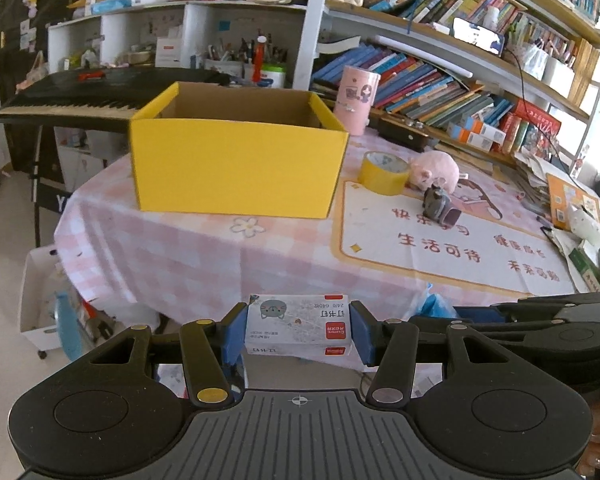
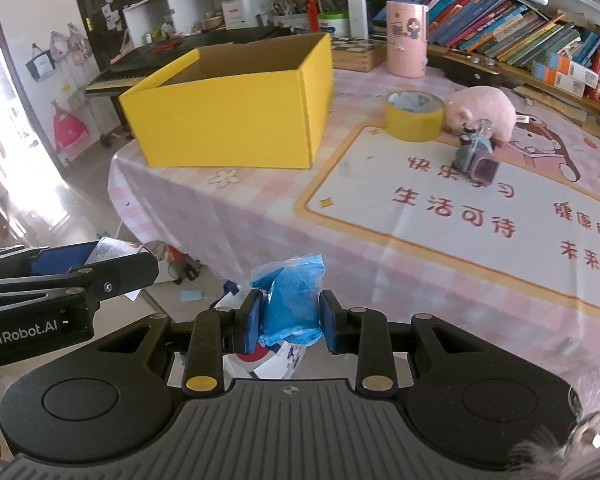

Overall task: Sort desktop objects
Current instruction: 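Lift the blue item and white-red box with both tools toward the yellow box, then lower the blue item and white-red box with both tools into the yellow box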

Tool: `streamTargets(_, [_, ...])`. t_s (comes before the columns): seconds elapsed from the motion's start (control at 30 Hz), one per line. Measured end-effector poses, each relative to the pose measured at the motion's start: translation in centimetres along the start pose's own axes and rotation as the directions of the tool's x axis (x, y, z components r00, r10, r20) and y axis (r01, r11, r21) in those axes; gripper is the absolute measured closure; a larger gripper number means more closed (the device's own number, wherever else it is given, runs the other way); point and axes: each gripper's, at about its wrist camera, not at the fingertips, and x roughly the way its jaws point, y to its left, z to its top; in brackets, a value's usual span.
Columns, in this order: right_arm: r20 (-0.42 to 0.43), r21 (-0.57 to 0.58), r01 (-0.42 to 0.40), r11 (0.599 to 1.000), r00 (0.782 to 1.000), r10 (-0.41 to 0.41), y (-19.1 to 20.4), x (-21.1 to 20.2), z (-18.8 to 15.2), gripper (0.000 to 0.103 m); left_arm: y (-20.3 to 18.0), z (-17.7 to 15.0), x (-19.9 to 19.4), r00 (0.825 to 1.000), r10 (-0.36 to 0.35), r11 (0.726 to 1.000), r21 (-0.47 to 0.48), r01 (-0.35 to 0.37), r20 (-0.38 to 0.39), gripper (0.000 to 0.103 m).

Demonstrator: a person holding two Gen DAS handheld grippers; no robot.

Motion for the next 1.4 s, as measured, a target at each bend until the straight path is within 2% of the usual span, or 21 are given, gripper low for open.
streamTargets(1.03, [-0.018, -0.089, -0.052, 0.995, 0.999, 0.051, 6.6, 1.3, 0.4, 0.075, 5.5, -0.6, -2.2, 0.999, 0.046, 0.997, -0.062, -0.044, 0.029, 0.051])
streamTargets(1.4, [-0.025, -0.117, -0.063, 0.991, 0.998, 0.060, 7.3, 2.2, 1.5, 0.075, 6.4, 0.0, -1.6, 0.998, 0.053, 0.996, -0.076, -0.050, 0.035, 0.051])
